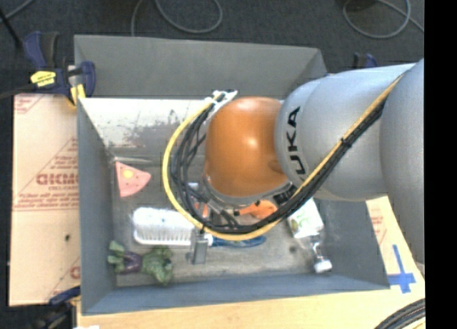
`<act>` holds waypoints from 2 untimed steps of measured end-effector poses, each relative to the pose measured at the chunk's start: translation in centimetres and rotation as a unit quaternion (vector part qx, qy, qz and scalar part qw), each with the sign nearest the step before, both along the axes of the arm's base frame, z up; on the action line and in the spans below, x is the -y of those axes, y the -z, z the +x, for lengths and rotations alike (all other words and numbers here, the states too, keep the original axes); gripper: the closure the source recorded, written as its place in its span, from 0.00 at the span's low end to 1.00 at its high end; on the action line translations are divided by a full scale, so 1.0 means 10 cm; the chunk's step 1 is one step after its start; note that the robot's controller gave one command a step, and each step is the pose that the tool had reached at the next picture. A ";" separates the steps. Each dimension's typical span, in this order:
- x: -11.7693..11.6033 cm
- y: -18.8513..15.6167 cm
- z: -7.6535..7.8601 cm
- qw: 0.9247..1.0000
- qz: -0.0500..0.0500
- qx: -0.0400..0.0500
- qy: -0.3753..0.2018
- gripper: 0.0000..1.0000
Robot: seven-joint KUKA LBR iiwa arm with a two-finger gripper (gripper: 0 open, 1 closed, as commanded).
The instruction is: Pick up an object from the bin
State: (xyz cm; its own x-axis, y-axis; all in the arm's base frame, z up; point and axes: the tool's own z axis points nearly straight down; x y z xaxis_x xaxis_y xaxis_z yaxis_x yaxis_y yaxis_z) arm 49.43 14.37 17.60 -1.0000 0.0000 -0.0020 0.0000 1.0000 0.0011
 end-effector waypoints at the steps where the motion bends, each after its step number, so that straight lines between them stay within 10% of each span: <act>1: 0.04 0.47 0.18 0.999 0.001 0.001 0.040 0.00; 2: 0.08 0.94 0.29 1.000 0.000 0.001 0.010 0.00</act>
Offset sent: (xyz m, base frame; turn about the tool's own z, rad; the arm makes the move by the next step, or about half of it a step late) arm 0.0319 -0.0090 -0.1060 0.0015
